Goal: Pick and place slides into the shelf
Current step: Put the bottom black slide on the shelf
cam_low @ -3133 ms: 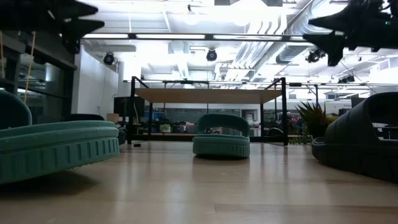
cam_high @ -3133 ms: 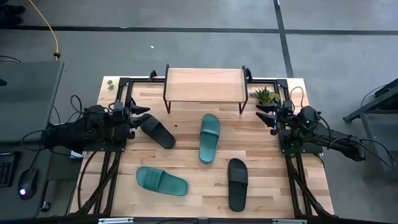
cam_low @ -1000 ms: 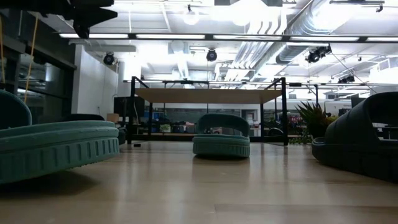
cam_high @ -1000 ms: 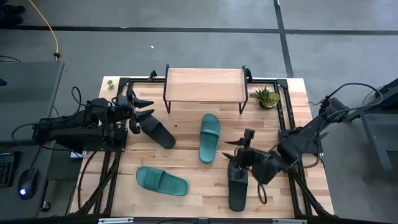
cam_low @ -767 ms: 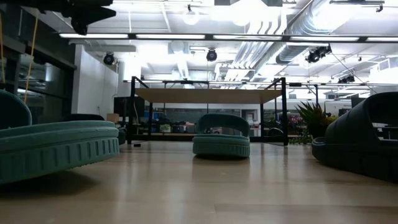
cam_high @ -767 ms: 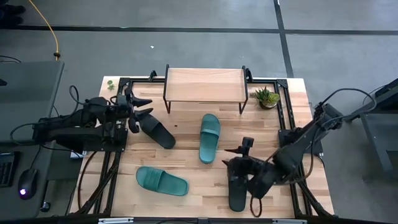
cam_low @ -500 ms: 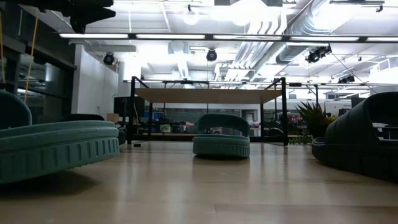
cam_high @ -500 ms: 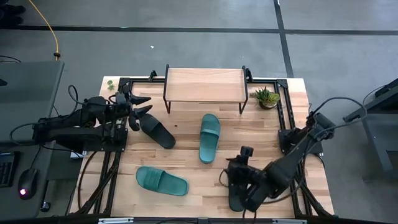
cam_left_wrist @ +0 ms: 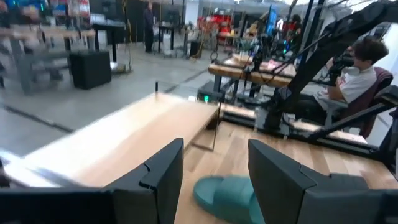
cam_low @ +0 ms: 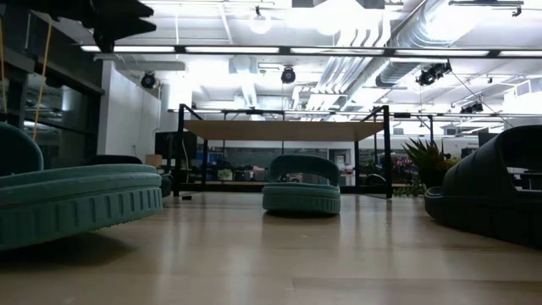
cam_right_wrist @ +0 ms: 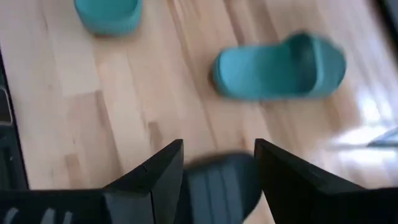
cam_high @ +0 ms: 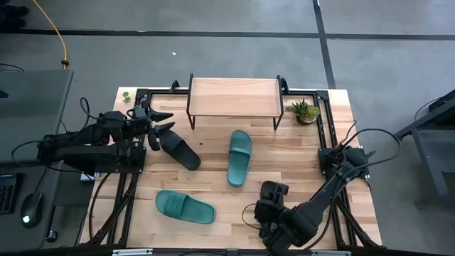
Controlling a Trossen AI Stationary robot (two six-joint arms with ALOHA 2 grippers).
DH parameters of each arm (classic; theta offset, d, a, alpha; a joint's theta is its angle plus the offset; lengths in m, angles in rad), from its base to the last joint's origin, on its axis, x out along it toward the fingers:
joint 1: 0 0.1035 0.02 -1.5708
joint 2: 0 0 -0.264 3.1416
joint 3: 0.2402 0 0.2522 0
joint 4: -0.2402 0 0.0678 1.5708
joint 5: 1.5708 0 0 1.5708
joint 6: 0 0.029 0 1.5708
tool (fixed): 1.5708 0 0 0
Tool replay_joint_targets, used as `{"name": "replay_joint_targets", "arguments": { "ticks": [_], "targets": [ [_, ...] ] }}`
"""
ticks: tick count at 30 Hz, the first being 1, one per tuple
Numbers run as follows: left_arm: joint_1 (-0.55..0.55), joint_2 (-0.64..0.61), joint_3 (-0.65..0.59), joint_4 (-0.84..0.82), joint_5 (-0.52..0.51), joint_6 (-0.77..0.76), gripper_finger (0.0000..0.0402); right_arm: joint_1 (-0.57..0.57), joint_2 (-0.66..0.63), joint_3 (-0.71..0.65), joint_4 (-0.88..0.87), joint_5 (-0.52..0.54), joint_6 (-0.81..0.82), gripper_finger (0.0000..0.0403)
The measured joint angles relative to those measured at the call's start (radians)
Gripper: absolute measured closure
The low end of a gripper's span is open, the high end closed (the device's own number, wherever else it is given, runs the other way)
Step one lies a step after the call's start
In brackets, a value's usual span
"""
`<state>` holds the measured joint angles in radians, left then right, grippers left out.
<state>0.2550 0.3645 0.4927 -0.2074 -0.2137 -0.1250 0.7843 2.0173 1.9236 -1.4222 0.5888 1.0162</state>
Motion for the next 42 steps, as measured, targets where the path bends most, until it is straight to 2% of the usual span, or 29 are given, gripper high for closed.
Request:
{"name": "replay_joint_targets", "arguments": {
  "ticks": [6, 13, 18, 25, 42],
  "targets": [
    [0.0, 0.0, 0.0, -0.034, 0.0, -0.037, 0.0238, 0.013, 0.021, -0.006, -0.03, -0.084, 0.169, 0.0215],
    [0.0, 0.0, 0.0, -0.039, 0.017, -0.073, 0.0238, 0.048, 0.076, -0.007, -0.033, -0.185, 0.275, 0.0215],
    [0.0, 0.0, 0.0, -0.053, 0.019, -0.089, 0.0238, 0.059, 0.103, -0.007, -0.037, -0.197, 0.311, 0.0215],
    [0.0, 0.0, 0.0, -0.058, 0.019, -0.093, 0.0238, 0.061, 0.168, -0.008, -0.113, -0.225, 0.261, 0.0215],
    [0.0, 0.0, 0.0, -0.081, 0.018, -0.115, 0.0238, 0.059, 0.203, -0.008, -0.149, -0.15, 0.196, 0.0215]
  ]
}}
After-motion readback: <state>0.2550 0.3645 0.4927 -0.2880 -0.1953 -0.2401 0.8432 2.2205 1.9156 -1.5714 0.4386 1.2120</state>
